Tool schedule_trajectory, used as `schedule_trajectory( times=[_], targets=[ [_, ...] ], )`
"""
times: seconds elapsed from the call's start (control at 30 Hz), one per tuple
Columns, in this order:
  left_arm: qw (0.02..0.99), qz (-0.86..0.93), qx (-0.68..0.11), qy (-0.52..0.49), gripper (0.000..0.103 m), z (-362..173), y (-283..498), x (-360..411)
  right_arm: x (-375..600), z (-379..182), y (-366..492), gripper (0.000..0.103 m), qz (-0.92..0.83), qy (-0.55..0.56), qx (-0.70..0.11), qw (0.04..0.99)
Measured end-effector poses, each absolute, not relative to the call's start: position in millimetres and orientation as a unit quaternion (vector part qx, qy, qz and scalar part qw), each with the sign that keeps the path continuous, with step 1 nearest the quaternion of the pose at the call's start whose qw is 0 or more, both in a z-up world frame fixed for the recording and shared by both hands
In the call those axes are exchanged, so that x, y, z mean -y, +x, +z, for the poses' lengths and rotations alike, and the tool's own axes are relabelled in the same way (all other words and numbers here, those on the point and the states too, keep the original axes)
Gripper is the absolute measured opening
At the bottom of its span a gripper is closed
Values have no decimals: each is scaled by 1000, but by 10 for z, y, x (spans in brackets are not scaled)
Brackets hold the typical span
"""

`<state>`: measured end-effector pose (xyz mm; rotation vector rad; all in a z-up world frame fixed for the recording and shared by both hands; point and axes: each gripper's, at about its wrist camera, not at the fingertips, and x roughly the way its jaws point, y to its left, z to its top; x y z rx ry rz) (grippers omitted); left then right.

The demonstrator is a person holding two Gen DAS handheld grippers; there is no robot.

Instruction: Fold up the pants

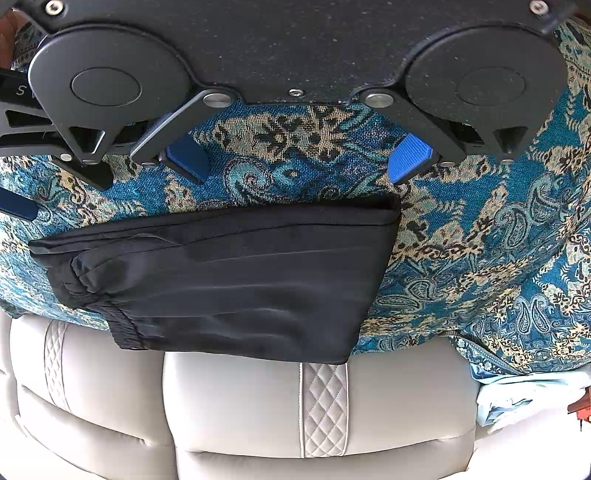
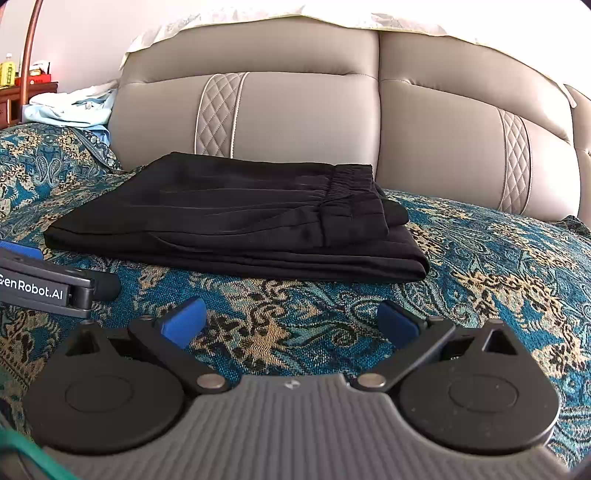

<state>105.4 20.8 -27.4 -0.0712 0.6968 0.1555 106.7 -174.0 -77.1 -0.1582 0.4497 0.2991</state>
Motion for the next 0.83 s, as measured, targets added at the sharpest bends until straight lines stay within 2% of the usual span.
schedule_trajectory(
  times=[0.83],
  targets=[
    [937,76,-339,-35,103,-276,1041,-208,1723,-767,1054,103,147,-78,-221,961]
  ],
)
